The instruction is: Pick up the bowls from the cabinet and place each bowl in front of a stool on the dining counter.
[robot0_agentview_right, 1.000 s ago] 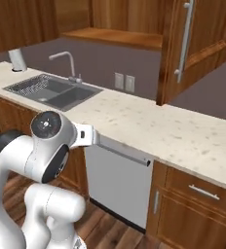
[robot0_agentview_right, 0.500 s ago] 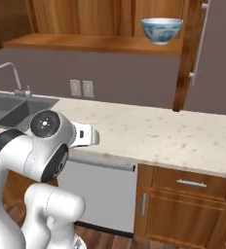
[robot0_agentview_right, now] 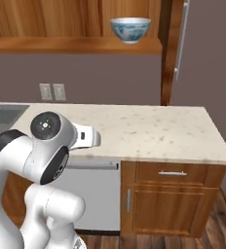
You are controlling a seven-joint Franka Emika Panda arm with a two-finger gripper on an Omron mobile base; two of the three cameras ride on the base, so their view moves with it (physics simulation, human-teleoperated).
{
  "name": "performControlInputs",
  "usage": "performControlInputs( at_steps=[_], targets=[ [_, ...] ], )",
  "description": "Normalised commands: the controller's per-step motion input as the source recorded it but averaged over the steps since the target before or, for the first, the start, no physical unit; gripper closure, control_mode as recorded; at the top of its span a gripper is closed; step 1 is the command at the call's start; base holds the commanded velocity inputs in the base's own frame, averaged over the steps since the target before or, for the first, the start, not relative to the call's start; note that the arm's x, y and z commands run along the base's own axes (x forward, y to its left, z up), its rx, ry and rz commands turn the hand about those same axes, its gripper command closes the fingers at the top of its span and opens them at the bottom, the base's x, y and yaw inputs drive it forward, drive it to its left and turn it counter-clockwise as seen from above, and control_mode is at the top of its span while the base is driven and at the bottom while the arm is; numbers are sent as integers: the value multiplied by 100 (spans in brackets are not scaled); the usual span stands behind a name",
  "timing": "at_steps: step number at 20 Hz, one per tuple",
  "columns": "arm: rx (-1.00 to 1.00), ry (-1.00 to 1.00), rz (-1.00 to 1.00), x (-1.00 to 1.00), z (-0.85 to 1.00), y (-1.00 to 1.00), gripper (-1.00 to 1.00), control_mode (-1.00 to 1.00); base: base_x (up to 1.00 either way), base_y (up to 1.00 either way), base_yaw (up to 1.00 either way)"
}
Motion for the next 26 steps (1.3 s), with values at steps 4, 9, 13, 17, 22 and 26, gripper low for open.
performControlInputs(
  at_steps=[4, 9, 13, 17, 22, 26],
  targets=[
    [0, 0, 0, 0, 0, 0, -100, 100, 57, 28, -7],
    [0, 0, 0, 0, 0, 0, -100, 100, 65, 27, -2],
    [0, 0, 0, 0, 0, 0, -100, 100, 74, 7, -2],
    [0, 0, 0, 0, 0, 0, -100, 100, 81, 0, 0],
    [0, 0, 0, 0, 0, 0, -100, 100, 63, 0, 0],
    [0, 0, 0, 0, 0, 0, -100, 100, 37, -3, 1]
  ],
)
